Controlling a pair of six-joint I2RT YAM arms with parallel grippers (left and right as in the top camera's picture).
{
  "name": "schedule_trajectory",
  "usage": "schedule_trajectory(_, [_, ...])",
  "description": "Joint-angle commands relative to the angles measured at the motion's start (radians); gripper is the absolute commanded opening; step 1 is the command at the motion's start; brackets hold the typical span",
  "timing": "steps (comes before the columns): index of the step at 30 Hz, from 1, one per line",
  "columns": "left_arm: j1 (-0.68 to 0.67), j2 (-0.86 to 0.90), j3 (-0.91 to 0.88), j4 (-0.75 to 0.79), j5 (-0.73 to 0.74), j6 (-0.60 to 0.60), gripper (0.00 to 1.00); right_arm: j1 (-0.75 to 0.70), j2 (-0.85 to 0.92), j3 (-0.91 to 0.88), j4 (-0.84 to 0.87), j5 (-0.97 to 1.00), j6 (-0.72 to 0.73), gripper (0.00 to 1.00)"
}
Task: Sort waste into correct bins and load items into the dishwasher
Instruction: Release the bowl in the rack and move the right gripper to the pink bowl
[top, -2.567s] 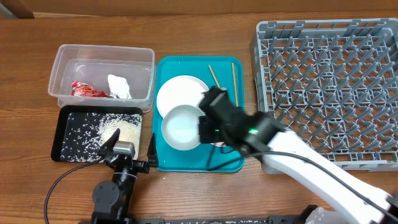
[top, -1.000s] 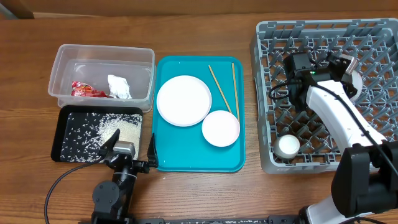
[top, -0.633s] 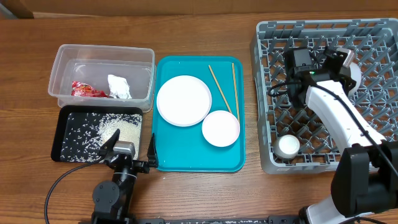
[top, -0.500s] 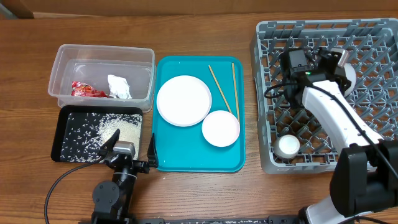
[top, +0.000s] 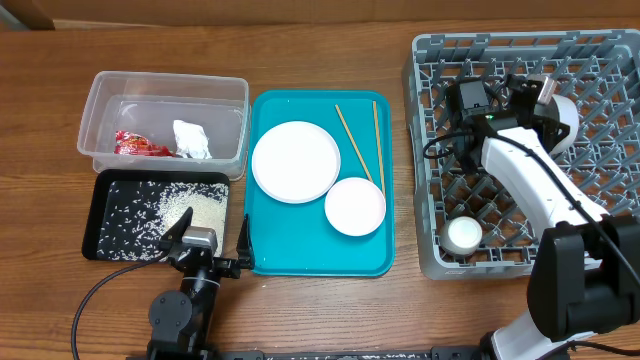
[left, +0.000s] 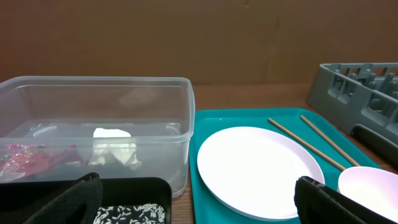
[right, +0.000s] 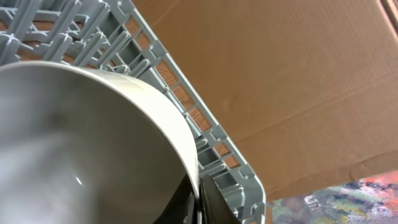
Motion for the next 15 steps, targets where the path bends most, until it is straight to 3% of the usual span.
schedule_trajectory(1, [0.007,-0.009,-0.005,0.0,0.0,-0.007,1.0,-0.005,0.005,0.011,0.006,-0.052,-0.01,0.04])
schedule_trajectory(15, [0.007,-0.009,-0.005,0.0,0.0,-0.007,1.0,0.071,0.037,0.01,-0.065,-0.109,-0.005,0.04])
